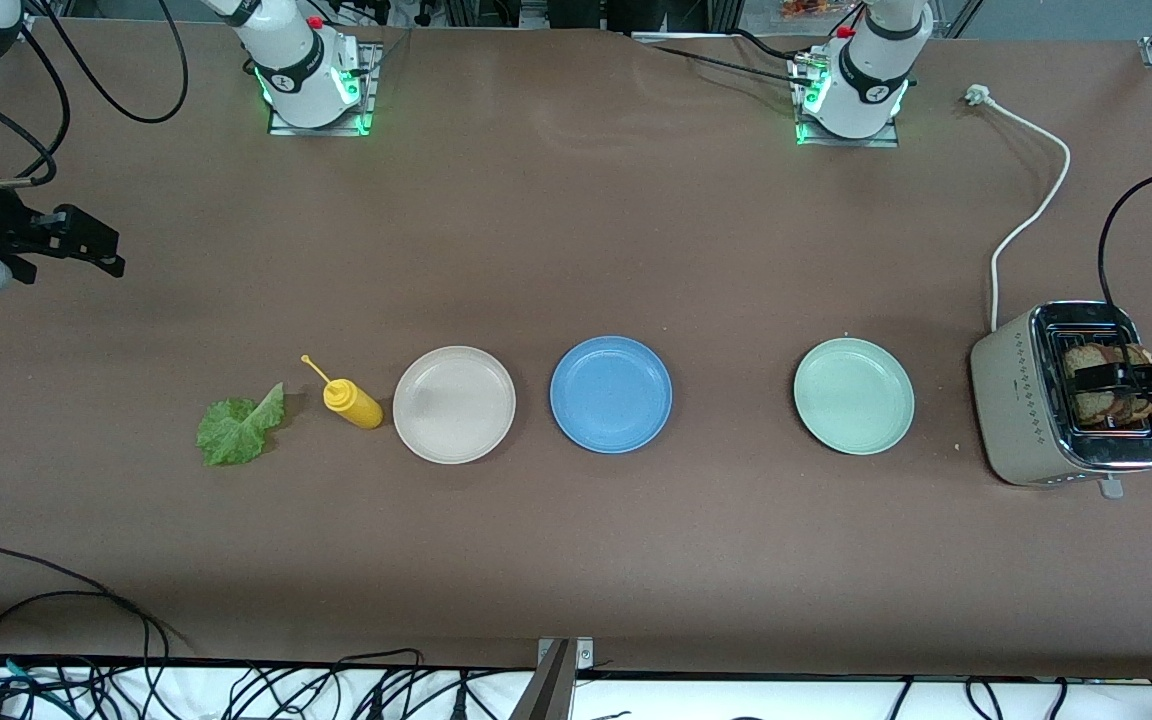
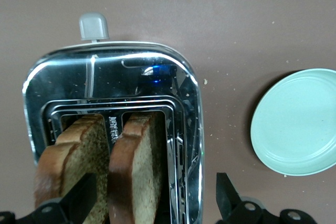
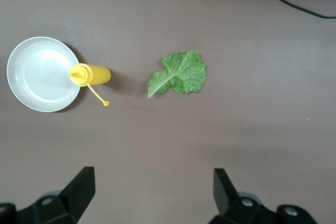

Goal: Make sandwich in blue plate with both arms
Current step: 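Grasp a bread slice with the left gripper and lift it out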

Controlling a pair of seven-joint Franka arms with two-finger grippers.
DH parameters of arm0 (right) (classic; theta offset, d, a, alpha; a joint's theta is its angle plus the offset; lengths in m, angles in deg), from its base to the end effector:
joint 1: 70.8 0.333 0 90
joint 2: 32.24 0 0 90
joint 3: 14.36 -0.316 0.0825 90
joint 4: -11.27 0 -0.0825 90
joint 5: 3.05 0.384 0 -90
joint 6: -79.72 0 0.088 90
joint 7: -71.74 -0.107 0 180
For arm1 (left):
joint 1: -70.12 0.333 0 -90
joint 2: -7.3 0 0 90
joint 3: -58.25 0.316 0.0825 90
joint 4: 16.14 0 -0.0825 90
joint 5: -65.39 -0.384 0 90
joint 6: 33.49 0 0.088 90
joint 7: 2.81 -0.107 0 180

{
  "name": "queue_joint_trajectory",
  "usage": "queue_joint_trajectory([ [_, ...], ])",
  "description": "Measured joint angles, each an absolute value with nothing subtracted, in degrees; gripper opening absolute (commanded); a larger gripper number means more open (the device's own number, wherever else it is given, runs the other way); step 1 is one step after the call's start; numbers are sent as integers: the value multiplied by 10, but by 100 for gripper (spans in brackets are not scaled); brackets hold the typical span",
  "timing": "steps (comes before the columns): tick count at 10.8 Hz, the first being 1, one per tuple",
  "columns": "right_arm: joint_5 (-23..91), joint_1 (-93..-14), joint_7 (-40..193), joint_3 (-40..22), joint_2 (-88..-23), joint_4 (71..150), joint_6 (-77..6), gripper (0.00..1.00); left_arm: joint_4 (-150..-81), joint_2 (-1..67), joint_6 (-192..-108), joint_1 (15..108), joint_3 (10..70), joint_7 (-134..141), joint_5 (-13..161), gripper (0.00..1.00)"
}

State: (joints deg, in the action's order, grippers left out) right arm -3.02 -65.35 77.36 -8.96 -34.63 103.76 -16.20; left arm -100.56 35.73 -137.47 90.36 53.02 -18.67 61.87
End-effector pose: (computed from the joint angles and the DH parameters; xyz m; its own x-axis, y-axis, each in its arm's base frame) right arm 0.5751 0.0016 0.5895 0.9949 0.0989 0.0179 0.0988 -0.9951 0.0052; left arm 0.6523 0.1900 0.3803 0.9883 -0.0285 -0.1499 -0.0244 -0.9993 0.0288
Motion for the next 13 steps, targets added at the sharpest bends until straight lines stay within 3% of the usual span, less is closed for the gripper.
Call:
queue_joint_trajectory([
  [1, -30, -653, 774, -90, -346, 1038, -162, 100, -1006, 364, -1375, 905, 530, -187, 619, 31],
  [2, -30, -653, 774, -90, -346, 1038, -162, 100, -1006, 367, -1375, 907, 530, -188, 619, 10],
  [3, -30, -653, 774, -90, -346, 1038, -162, 100, -1006, 368, -1373, 908, 530, -188, 619, 1],
  [13, -30, -654, 774, -89, -347, 1038, -162, 100, -988, 332, -1311, 917, 520, -206, 595, 0],
])
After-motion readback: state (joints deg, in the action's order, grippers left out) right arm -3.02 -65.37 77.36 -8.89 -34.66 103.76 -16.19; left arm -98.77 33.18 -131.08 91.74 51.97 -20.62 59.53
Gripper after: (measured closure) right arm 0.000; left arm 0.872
